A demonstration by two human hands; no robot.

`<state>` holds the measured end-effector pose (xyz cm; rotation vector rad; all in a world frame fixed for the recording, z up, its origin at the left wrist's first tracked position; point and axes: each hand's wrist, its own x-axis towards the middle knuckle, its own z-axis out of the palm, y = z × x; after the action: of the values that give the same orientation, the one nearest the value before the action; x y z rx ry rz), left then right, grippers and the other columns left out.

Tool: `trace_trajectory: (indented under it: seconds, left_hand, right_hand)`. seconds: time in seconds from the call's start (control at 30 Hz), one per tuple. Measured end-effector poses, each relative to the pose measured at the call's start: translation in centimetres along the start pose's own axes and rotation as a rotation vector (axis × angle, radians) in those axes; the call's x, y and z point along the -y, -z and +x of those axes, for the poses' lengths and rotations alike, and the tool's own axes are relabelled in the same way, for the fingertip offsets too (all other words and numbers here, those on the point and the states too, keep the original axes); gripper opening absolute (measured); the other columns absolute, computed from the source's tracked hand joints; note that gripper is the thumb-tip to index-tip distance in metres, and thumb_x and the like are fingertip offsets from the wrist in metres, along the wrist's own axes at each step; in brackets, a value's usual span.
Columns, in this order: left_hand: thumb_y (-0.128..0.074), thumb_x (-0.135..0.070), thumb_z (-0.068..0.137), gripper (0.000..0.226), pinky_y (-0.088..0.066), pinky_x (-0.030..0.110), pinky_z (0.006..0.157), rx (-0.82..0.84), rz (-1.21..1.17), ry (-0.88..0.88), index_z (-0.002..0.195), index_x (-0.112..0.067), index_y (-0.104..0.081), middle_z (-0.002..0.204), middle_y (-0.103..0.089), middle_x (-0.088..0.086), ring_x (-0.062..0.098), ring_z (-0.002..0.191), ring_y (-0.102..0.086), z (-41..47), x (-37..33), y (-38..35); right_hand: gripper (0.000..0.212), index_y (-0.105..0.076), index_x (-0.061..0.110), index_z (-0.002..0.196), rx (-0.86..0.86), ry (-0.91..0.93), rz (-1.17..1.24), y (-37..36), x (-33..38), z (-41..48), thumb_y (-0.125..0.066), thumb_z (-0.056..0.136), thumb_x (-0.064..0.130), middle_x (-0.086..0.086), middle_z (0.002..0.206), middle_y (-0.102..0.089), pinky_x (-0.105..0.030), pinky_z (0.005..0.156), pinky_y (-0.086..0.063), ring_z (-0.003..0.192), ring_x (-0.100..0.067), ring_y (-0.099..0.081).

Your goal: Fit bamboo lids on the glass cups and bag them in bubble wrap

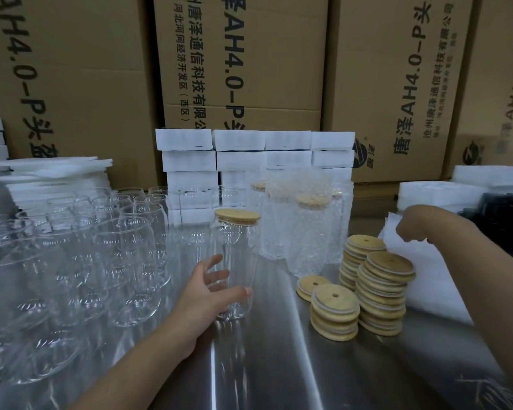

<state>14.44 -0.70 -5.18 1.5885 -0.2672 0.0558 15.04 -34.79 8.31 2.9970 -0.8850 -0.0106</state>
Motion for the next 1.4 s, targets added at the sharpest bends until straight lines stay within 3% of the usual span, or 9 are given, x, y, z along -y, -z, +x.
trace_trajectory:
  seconds: [0.2,0.43,0.5,0.57,0.63,0.73,0.93,1.13,1.4]
  left_hand:
    - [-0.082,-0.035,0.049,0.091,-0.052,0.029,0.075,-0.006,0.002,-0.001,0.130,-0.039,-0.043,0.120,-0.058,-0.009,0.005,0.110,-0.055,-0.2,-0.3,-0.1]
    - [-0.083,-0.036,0.048,0.088,-0.053,0.031,0.076,-0.019,-0.005,0.005,0.127,-0.041,-0.044,0.119,-0.058,-0.010,0.006,0.110,-0.056,-0.2,-0.4,-0.1]
    - [-0.083,-0.037,0.048,0.086,-0.054,0.032,0.077,-0.023,-0.007,0.007,0.125,-0.042,-0.044,0.118,-0.058,-0.011,0.005,0.109,-0.056,-0.2,-0.4,-0.1]
    - [-0.083,-0.037,0.048,0.087,-0.054,0.034,0.081,-0.023,-0.005,0.008,0.126,-0.042,-0.044,0.118,-0.059,-0.010,0.007,0.110,-0.057,-0.2,-0.4,-0.1]
    - [-0.083,-0.036,0.048,0.089,-0.053,0.033,0.081,-0.021,-0.004,0.008,0.127,-0.041,-0.044,0.118,-0.058,-0.010,0.007,0.110,-0.057,-0.2,-0.5,-0.1]
    - [-0.083,-0.035,0.049,0.090,-0.053,0.032,0.079,-0.021,-0.009,0.008,0.130,-0.039,-0.044,0.119,-0.058,-0.009,0.009,0.111,-0.057,-0.2,-0.6,-0.2]
    - [-0.089,-0.030,0.053,0.086,-0.055,0.035,0.082,-0.042,-0.030,0.006,0.126,-0.040,-0.045,0.119,-0.058,-0.007,0.012,0.112,-0.058,-0.3,-0.7,-0.3]
    - [-0.090,-0.025,0.056,0.087,-0.051,0.053,0.094,-0.171,-0.102,-0.037,0.129,-0.040,-0.043,0.122,-0.057,-0.008,0.012,0.113,-0.056,-0.2,-1.0,-0.3]
    - [-0.088,-0.031,0.058,0.086,-0.045,0.026,0.077,-0.363,-0.151,-0.183,0.127,-0.040,-0.038,0.116,-0.054,-0.014,0.008,0.111,-0.054,0.4,-1.4,0.4]
  right_hand:
    - [0.028,-0.057,0.005,0.113,-0.055,-0.035,0.005,2.5,0.2,-0.3,-0.057,0.091,0.023,-0.013,0.111,-0.057,-0.042,0.099,-0.046,0.107,-0.031,-0.056]
    - [0.012,-0.047,0.011,0.088,0.210,0.003,-0.107,-0.9,0.5,-2.3,-0.054,0.096,0.019,0.000,0.079,-0.051,-0.018,0.054,-0.042,0.066,-0.008,-0.049]
    - [0.002,-0.055,0.015,0.096,0.156,0.030,-0.111,-0.9,0.9,-2.7,-0.053,0.096,0.016,-0.001,0.088,-0.055,-0.019,0.059,-0.045,0.068,-0.008,-0.050]
    - [0.044,-0.047,0.007,0.130,0.115,0.018,-0.065,-0.2,0.9,-2.0,-0.060,0.089,0.014,-0.010,0.111,-0.058,-0.029,0.085,-0.050,0.090,-0.018,-0.060]
    - [0.040,-0.055,0.005,0.121,0.044,-0.030,0.018,1.0,1.0,-1.5,-0.061,0.083,0.015,-0.014,0.111,-0.059,-0.040,0.097,-0.047,0.102,-0.029,-0.059]
    - [0.014,-0.058,0.008,0.087,-0.124,-0.005,0.138,3.3,1.8,-3.0,-0.059,0.084,0.021,-0.012,0.092,-0.059,-0.038,0.087,-0.048,0.089,-0.029,-0.058]
    - [0.024,-0.057,0.006,0.076,-0.467,0.252,0.441,6.5,4.7,-7.6,-0.060,0.084,0.028,-0.009,0.068,-0.052,-0.030,0.055,-0.040,0.059,-0.019,-0.045]
    - [0.021,-0.068,0.015,0.073,-0.082,0.603,0.825,3.2,10.1,-12.5,-0.065,0.078,0.035,0.001,0.075,-0.065,-0.025,0.059,-0.045,0.069,-0.013,-0.058]
    - [0.017,-0.054,0.019,0.068,0.174,0.751,0.686,-8.6,16.3,-10.3,-0.060,0.082,0.026,0.003,0.063,-0.052,-0.025,0.054,-0.036,0.058,-0.010,-0.047]
